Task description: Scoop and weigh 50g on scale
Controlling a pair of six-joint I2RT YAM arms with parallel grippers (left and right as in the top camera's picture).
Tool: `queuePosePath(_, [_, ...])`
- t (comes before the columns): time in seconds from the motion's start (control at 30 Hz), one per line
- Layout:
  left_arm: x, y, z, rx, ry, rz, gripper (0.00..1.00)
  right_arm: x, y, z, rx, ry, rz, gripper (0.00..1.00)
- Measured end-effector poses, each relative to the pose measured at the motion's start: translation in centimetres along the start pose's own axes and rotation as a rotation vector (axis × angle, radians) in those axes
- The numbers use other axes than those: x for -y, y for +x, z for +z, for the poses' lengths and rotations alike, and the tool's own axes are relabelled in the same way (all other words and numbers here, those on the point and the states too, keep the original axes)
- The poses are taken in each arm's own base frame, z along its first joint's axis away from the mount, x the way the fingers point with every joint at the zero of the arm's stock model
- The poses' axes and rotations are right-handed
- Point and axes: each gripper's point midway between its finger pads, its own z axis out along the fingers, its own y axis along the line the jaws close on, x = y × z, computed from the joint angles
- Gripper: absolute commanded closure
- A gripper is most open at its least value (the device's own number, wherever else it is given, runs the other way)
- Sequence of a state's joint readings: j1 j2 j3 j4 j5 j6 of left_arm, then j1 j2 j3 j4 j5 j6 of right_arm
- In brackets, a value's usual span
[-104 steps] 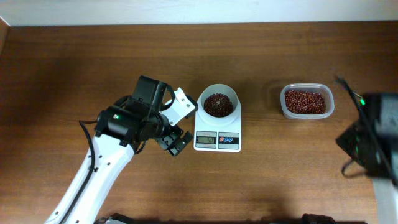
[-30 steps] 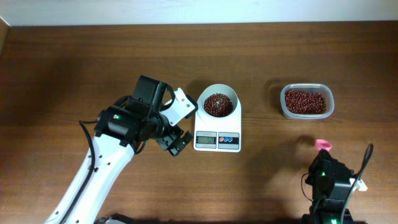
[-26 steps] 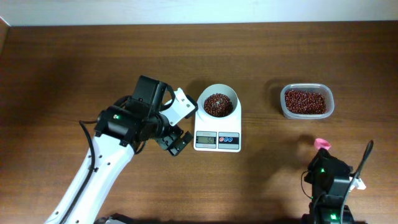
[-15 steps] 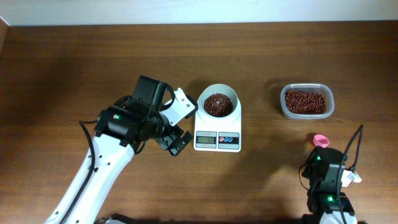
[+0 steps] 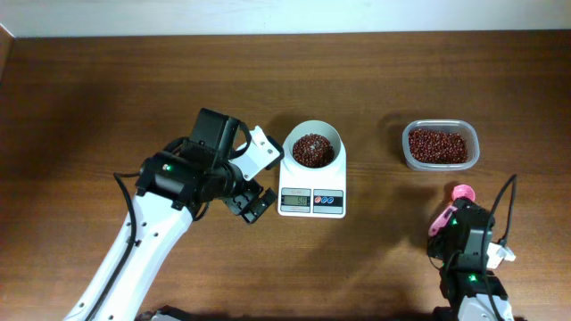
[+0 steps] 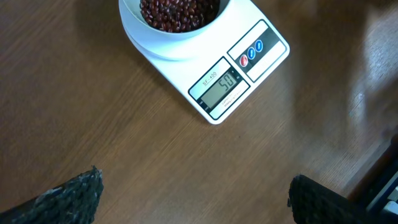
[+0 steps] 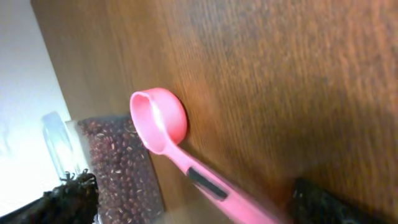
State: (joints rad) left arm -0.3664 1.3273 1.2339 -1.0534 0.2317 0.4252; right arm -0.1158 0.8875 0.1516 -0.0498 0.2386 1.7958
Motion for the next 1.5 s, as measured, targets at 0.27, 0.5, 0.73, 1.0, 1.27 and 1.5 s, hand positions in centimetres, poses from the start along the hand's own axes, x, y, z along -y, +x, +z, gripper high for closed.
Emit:
queuePosePath(0.27, [0.0, 0.0, 0.0, 0.000, 0.000, 0.000, 0.01, 0.3, -0.3, -0.3, 0.021, 0.056, -0.014, 0.01])
queuePosePath(0.5, [0.0, 0.0, 0.0, 0.000, 0.001, 0.000, 0.01, -2.1, -0.7, -2.6, 0.057, 0.156, -0.166, 0.01])
queuePosePath(0.73, [0.0, 0.0, 0.0, 0.000, 0.001, 0.000, 0.01, -15.6, 2.2, -7.5, -0.018, -0.151, -0.600, 0.01])
queuePosePath(1.0, [0.1, 0.0, 0.0, 0.001, 0.003, 0.000, 0.01, -20.0, 7.2, -11.6, -0.248, -0.351, -0.800, 0.01])
queuePosePath(1.27, [0.1, 0.0, 0.0, 0.001, 0.003, 0.000, 0.01, -16.4, 8.7, -9.3, -0.384, -0.202, -0.843, 0.01])
queuePosePath(1.5, [0.1, 0.0, 0.0, 0.001, 0.003, 0.000, 0.01, -16.3, 8.9, -10.0, -0.405, -0.215, -0.842, 0.01])
